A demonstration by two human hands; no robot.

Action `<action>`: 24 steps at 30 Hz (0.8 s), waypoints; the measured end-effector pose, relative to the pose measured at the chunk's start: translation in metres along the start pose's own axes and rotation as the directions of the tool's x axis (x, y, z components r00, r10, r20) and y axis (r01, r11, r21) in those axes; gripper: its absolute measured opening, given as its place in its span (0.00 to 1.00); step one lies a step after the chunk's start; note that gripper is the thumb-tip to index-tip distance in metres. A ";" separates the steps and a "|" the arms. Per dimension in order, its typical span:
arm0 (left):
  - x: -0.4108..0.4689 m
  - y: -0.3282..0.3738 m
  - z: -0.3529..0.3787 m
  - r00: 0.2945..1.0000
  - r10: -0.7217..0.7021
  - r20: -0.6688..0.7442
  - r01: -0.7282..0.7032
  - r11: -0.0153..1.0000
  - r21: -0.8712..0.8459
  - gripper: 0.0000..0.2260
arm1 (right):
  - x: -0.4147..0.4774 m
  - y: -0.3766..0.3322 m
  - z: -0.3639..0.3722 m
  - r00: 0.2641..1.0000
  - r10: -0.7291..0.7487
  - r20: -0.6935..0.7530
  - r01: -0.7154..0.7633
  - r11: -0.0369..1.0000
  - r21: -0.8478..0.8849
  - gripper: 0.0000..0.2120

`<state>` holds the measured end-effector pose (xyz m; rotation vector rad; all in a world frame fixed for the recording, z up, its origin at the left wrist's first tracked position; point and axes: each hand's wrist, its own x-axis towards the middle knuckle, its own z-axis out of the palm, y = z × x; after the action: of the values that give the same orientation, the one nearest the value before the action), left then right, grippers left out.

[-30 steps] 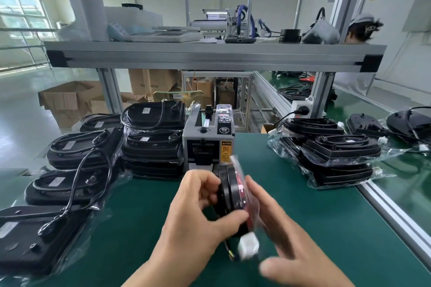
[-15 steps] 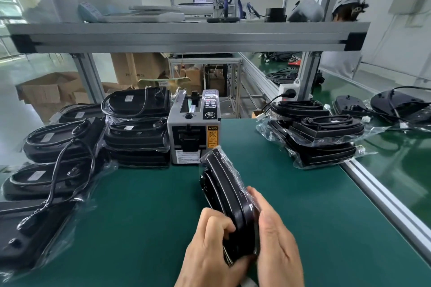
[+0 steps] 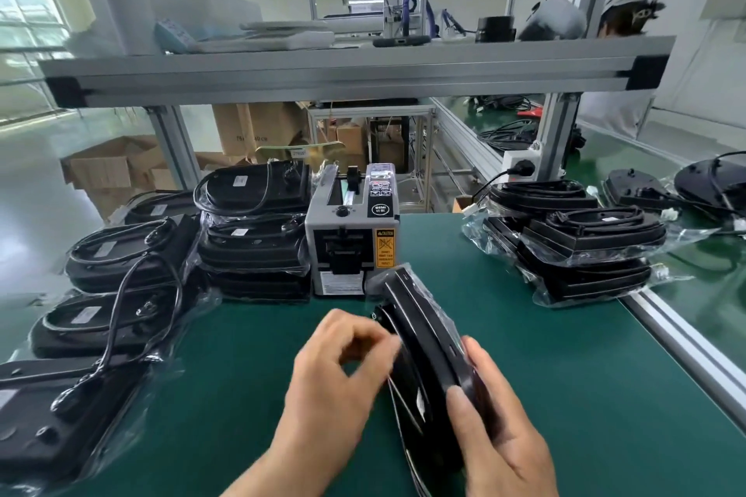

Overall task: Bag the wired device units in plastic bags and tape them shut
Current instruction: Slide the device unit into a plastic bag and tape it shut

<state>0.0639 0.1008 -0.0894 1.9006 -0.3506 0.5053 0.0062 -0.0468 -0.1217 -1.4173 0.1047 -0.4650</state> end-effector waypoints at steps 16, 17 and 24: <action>0.145 -0.049 0.025 0.461 -0.885 -0.060 0.591 0.356 -0.724 0.07 | 0.003 0.000 -0.007 0.993 -0.050 0.106 0.050 0.999 0.001 0.25; 0.146 -0.047 0.027 0.450 -0.889 -0.085 0.570 0.359 -0.739 0.08 | 0.003 0.001 -0.007 0.993 -0.049 0.112 0.049 0.999 0.002 0.26; 0.103 -0.006 0.014 0.688 -0.724 0.041 0.558 0.492 -0.668 0.08 | 0.006 0.002 -0.012 0.994 -0.006 0.112 0.006 1.000 -0.002 0.22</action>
<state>0.1579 0.0894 -0.0471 1.1261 0.3591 0.0601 0.0082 -0.0603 -0.1246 -1.4437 0.0101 -0.3892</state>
